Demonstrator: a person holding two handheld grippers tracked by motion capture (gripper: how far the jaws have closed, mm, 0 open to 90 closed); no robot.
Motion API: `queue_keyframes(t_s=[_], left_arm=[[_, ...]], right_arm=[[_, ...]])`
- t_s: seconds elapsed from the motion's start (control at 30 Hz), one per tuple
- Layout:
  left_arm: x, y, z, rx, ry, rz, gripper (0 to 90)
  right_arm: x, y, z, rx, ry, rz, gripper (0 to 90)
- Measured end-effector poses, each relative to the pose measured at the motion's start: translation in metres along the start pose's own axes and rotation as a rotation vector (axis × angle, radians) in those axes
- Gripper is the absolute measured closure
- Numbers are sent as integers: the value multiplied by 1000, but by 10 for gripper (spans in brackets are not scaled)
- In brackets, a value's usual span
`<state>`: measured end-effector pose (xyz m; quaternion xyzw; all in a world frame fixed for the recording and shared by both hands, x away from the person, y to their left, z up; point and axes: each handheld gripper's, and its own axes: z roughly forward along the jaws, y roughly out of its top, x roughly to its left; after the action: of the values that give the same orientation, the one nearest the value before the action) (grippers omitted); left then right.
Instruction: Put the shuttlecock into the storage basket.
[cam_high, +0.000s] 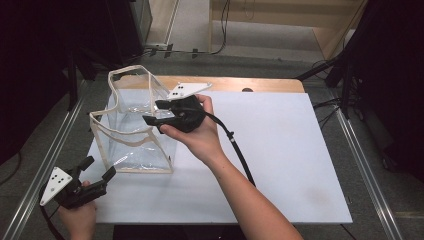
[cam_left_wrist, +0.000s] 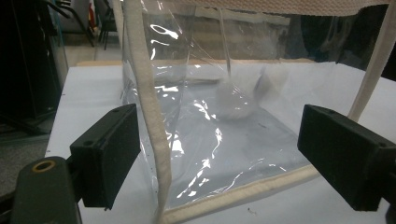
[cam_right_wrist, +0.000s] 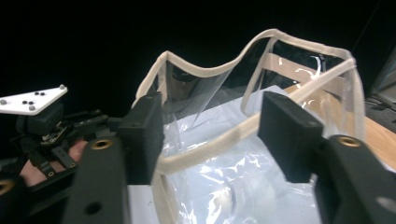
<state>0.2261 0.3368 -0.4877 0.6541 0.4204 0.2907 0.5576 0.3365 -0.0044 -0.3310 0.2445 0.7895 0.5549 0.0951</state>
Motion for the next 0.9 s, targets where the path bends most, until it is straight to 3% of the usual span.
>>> queue_keyframes(t_s=[0.23,0.53,0.6,0.9], left_arm=[[-1,0,0,1,1,0,138],[-1,0,1,5,2,6,138],[-1,0,0,4,2,5,138],[-1,0,1,5,1,6,138]], right_arm=[[-9,-12,-13,-12,-8,9,139],[-18,-32,-29,-7,-50,4,76],[-20,-36,-31,-4,-56,-5,0],[-28,-59,-43,17,-94,2,0]])
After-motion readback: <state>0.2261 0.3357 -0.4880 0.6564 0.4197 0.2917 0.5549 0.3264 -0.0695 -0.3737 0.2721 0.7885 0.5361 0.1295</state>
